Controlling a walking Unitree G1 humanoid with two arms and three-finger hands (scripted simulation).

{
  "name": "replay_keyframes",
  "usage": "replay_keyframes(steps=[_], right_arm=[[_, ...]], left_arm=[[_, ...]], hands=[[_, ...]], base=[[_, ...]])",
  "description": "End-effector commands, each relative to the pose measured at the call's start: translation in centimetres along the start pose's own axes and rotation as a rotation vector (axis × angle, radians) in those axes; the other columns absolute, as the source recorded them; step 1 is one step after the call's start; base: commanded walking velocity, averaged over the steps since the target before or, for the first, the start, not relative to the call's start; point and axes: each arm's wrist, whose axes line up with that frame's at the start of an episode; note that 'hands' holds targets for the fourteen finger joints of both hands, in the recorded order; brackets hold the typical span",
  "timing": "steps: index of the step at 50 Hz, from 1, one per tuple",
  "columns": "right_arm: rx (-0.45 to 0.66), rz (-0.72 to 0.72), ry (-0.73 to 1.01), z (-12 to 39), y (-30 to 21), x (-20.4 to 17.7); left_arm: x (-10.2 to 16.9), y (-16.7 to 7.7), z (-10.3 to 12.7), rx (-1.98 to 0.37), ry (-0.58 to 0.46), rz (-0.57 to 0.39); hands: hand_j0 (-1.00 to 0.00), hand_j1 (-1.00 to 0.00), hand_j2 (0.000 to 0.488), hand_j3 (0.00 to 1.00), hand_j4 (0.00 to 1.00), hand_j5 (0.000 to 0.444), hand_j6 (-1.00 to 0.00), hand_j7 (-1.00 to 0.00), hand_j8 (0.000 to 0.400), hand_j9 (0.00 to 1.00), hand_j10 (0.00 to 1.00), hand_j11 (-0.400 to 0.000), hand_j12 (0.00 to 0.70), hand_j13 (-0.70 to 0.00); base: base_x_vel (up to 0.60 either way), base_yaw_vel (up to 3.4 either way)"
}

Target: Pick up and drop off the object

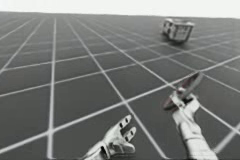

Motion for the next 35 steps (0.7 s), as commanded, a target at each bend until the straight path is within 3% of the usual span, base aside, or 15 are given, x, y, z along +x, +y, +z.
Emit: replay_keyframes(steps=[1, 35], right_arm=[[0.023, -0.002, -0.030, 0.88, -0.37, 0.23], [0.023, -0.002, -0.030, 0.88, -0.37, 0.23]], left_arm=[[0.19, -0.44, 0.13, 0.015, 0.004, -0.008], [0.19, -0.44, 0.13, 0.015, 0.004, -0.008]], hands=[[0.00, 0.00, 0.000, 1.00, 1.00, 0.000, 0.00, 0.00, 0.000, 1.00, 1.00, -0.400, 0.000, -0.700], [0.00, 0.00, 0.000, 1.00, 1.00, 0.000, 0.00, 0.00, 0.000, 1.00, 1.00, -0.400, 0.000, -0.700]], base=[[0.58, -0.03], [0.59, 0.00]])
